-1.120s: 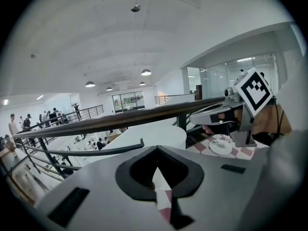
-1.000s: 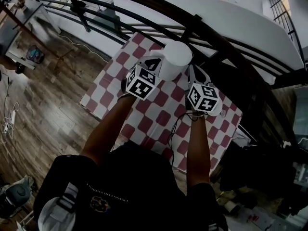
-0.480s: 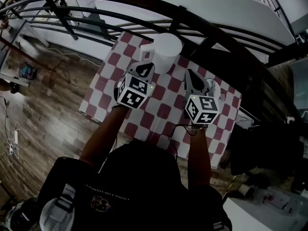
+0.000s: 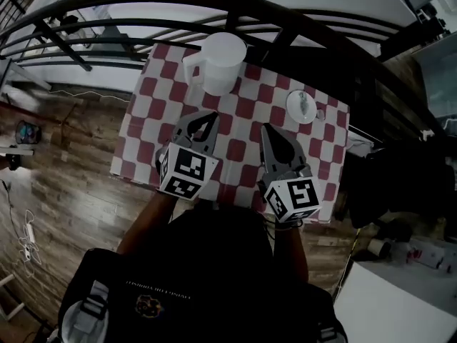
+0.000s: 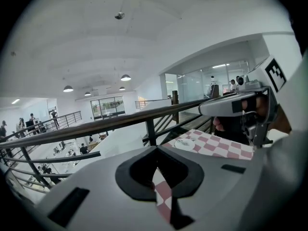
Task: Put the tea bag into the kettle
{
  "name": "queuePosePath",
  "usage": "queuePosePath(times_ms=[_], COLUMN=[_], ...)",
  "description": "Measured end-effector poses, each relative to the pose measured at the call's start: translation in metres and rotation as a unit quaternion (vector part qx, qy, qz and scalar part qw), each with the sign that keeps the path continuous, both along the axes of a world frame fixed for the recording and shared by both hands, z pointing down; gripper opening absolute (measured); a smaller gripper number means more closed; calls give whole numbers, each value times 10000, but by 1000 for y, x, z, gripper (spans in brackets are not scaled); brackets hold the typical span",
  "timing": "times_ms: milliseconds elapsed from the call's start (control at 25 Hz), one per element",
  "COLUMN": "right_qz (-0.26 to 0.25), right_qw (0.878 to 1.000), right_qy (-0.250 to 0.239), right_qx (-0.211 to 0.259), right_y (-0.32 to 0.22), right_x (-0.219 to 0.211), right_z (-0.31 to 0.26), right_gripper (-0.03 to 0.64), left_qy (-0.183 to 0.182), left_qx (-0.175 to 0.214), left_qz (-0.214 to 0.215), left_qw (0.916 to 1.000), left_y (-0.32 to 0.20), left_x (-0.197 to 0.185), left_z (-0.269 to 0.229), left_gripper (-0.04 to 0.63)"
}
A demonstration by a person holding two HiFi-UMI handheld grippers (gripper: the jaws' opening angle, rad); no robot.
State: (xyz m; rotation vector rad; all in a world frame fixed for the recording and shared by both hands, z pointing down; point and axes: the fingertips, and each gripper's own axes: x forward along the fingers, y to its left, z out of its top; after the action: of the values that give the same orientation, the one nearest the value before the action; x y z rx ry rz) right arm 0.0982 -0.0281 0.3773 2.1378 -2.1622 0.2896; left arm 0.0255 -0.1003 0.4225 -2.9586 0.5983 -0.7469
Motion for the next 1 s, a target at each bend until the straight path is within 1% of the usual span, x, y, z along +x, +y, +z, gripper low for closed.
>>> queuePosePath(times_ms=[80, 240, 400, 520, 680, 840, 1000], right_qz=[-37, -32, 41, 75, 105, 127, 63], right_qw=[10000, 9997, 9995, 9993, 9991, 9990, 9991], right_qy=[-84, -140, -138, -94, -106, -33, -88], right_qx=[-17, -175, -294, -368, -384, -429, -419], right_y=[21, 63, 87, 105, 127, 147, 162], right_x=[-13, -29, -26, -20, -13, -11, -15], right_z=[-1, 7, 16, 19, 22, 25, 28], right_gripper=[11, 11, 11, 11, 11, 11, 11], left_qy=[0, 49, 62, -41, -116, -106, -80], left_qx=[70, 35, 12, -49, -120, -113, -124], left_qz=[69, 247, 365, 399, 374, 365, 297], left_qw=[10000, 9997, 9993, 9992, 9992, 9992, 9995], left_y=[15, 50, 79, 98, 123, 147, 165], left_x=[-4, -10, -14, -14, -11, -9, -13], left_z=[-2, -3, -1, 5, 11, 14, 12], left_gripper=[-3, -2, -3, -3, -3, -2, -2])
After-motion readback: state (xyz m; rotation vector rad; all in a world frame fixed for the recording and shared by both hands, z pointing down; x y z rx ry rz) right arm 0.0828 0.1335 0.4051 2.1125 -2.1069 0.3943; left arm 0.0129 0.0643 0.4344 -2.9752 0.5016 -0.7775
